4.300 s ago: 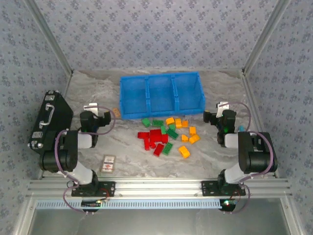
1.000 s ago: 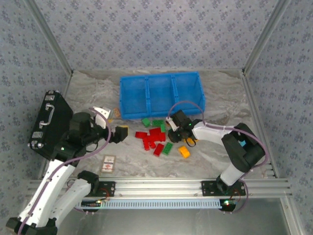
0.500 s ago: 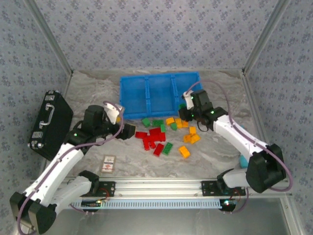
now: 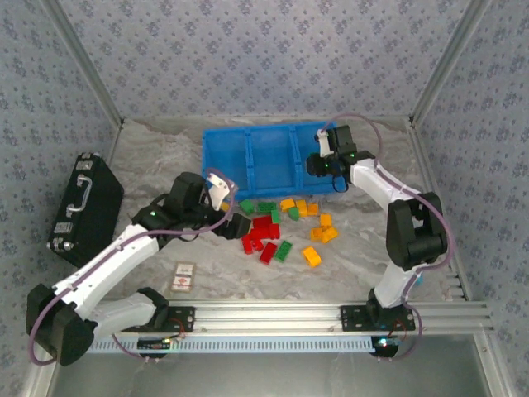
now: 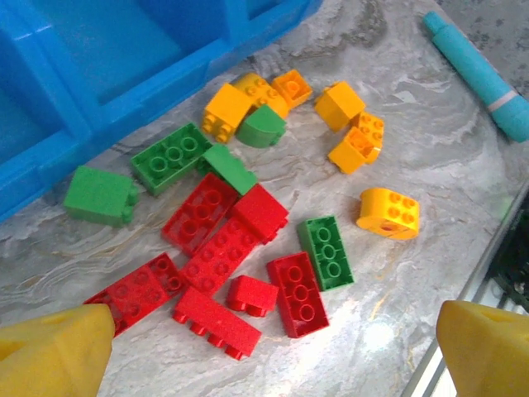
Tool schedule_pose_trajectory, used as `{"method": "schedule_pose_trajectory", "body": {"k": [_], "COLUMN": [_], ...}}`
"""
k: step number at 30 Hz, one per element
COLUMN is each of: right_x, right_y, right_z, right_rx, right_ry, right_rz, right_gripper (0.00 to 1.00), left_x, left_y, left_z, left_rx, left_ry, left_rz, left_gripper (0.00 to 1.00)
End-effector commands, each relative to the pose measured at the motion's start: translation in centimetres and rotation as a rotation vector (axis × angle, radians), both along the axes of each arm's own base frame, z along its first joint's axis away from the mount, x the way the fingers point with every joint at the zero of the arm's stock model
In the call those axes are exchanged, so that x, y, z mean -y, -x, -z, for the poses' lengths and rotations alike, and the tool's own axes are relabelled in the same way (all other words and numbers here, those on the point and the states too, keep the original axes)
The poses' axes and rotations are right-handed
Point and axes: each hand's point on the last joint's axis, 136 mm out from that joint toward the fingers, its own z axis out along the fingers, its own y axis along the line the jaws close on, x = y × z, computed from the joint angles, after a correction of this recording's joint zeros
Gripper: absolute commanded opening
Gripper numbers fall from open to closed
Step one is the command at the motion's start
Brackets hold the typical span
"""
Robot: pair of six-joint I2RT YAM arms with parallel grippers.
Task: Sort the legos into containers by color
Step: Place the lego in the container, then pick up the lego from the center of the table.
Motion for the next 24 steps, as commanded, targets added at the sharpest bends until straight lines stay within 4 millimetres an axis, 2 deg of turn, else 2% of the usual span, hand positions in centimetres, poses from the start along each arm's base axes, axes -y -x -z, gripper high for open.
{"method": "schedule_pose_trajectory", "body": {"k": [1, 4, 7, 11, 16, 19, 21, 24], "right_x": [-0.4, -0.2, 0.3, 0.7, 1.8, 2.3, 2.4, 2.7], "right_y": [-1.2, -0.9, 0.2, 3.8, 10.9, 14.1, 15.4, 16.3], "right_z": [-1.2, -1.8, -2.4, -2.9, 0.5, 3.1, 4.5, 5.9], "right_rx": [0.022, 0.034, 0.046, 0.018, -0.087, -0.148, -0.176, -0.197], "right_ry": [-0.031, -0.043, -0.037, -0.007, -0.048, -0.055, -0.064, -0.058], "right_rz": [0.005, 0.002, 0.002, -0.001, 0.059, 0.102, 0.118, 0.140], "right_gripper": [0.47, 0.59, 0.61, 0.62, 0.67, 0.68, 0.68, 0.68], "left_x": [0.9, 1.2, 1.3, 1.4, 1.5, 1.2, 1.2, 1.5], "left_y": [0.3, 0.5, 0.5, 0.7, 1.4, 1.5, 1.5, 1.5], "left_z": [-1.5, -2.2, -2.8, -2.7, -3.1, -3.2, -3.2, -3.2], "left_rx": [0.015, 0.013, 0.031, 0.037, 0.103, 0.118, 0.116, 0.111], "left_ry": [0.034, 0.052, 0.059, 0.050, 0.075, 0.075, 0.071, 0.070], "left_rz": [0.016, 0.018, 0.018, 0.027, 0.054, 0.046, 0.047, 0.062], "left_gripper": [1.00, 1.00, 1.00, 1.00, 1.00, 1.00, 1.00, 1.00]}}
